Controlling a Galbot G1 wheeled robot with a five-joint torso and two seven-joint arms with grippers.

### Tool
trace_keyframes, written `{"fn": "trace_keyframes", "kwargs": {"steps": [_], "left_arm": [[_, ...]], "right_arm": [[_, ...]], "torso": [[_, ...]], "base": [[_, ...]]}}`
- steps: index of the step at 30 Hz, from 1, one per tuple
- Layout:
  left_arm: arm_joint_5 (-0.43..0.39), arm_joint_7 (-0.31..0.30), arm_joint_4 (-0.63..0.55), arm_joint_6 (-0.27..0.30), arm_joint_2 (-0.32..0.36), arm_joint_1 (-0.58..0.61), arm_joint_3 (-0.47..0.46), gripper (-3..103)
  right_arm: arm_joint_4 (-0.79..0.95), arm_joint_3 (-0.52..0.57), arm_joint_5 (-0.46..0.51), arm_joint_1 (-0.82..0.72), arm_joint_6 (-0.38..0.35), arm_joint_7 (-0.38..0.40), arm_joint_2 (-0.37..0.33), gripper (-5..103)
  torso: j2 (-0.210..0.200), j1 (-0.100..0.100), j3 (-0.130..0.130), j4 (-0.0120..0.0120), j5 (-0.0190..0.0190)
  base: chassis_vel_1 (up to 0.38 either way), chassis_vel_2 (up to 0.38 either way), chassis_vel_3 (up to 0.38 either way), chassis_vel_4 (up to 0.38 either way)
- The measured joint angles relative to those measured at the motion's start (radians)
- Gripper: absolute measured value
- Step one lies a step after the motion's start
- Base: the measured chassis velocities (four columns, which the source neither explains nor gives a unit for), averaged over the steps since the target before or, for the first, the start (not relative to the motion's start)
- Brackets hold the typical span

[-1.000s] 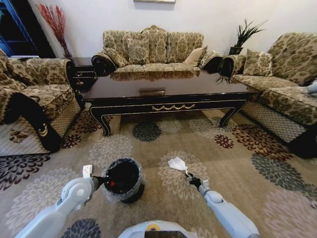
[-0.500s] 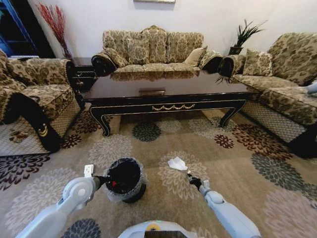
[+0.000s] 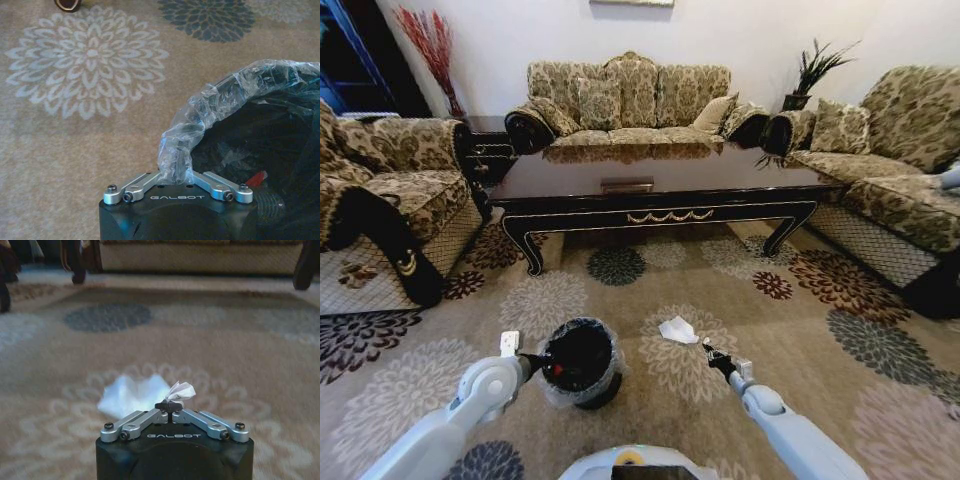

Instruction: Move to the front of the table and pick up the trash from the floor, then place it into the trash bin.

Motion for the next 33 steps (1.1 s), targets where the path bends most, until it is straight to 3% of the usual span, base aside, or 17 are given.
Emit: {"fn": "trace_keyframes", "kwargs": {"steps": [13, 18, 33], "left_arm": [[-0.053, -0.040, 0.051, 0.000, -0.007, -0.132, 0.115, 0], [-0.105, -0.065, 0.069, 0.000, -0.006, -0.229, 0.198, 0], [-0.180, -0.114, 0.118, 0.000, -0.048, -0.459, 0.380, 0]], "right_arm": [[0.234, 0.055, 0.064, -0.068, -0.005, 0.031, -0.065, 0], [0.412, 0.095, 0.073, -0.132, -0.019, 0.045, -0.094, 0], [0.821, 0.085, 0.024, -0.233, -0.090, 0.087, -0.151, 0]], "torso": [[0.000, 0.000, 0.000, 0.0006, 0.0002], [0.000, 0.000, 0.000, -0.0003, 0.0001], [0.000, 0.000, 0.000, 0.0002, 0.0000]], "base": [[0.000, 0.000, 0.000, 0.000], [0.000, 0.000, 0.000, 0.000], [0.000, 0.000, 0.000, 0.000]]}}
